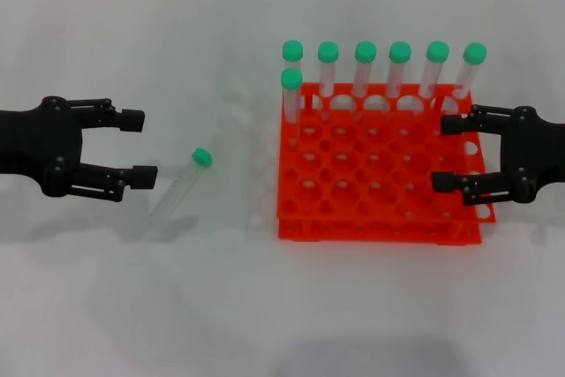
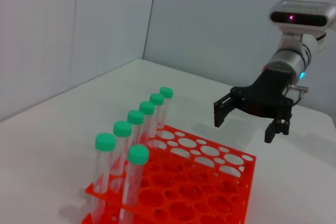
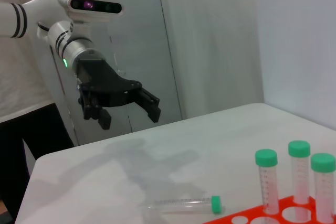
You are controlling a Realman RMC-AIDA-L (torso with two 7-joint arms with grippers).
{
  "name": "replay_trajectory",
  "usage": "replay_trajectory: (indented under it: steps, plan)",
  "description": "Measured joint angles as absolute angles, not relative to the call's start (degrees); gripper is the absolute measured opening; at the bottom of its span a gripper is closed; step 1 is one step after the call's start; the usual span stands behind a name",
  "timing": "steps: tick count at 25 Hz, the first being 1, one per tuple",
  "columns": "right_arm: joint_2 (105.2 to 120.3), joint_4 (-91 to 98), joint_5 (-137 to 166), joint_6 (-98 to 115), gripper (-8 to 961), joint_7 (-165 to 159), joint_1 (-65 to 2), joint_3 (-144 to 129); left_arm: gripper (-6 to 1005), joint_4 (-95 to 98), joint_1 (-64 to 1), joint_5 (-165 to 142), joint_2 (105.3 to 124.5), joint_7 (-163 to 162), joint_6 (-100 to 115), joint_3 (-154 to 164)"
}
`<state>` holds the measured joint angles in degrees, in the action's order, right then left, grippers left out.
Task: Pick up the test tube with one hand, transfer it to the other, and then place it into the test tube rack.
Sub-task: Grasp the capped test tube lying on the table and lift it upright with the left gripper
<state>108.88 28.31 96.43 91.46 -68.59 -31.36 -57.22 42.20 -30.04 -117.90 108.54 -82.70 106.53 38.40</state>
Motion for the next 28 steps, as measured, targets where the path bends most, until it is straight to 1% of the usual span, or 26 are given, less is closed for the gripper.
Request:
replay_trajectory:
  steps: [7,14,22,24,28]
  plan:
    - [108.34,28.31,96.43,91.79,873,-68.33,-30.73,-56.71,886,43.38,-30.06,-117.96,108.85,-83.94,106.50,38.40]
    - [108.28,28.30,96.39,91.26,873,-68.09,-30.43,-56.66,885,44.35,-30.06,-117.76,109.18,-85.70,106.14,38.40]
    - [108.18,30.29,95.96,91.02,872,-67.81,-28.11,-55.56,882,57.91,-29.00,-117.81,111.73,-100.48,110.01,38.56]
    - [108.16,30.49,95.97,90.86,872,-67.30,-27.66,-54.49,882,60.90,-28.98,-117.82,111.90,-106.57,110.55,39.39]
    - [108.11,30.61,96.05,90.49,872,-66.65,-27.00,-53.27,881,66.21,-29.59,-121.50,111.57,-119.83,110.47,43.67]
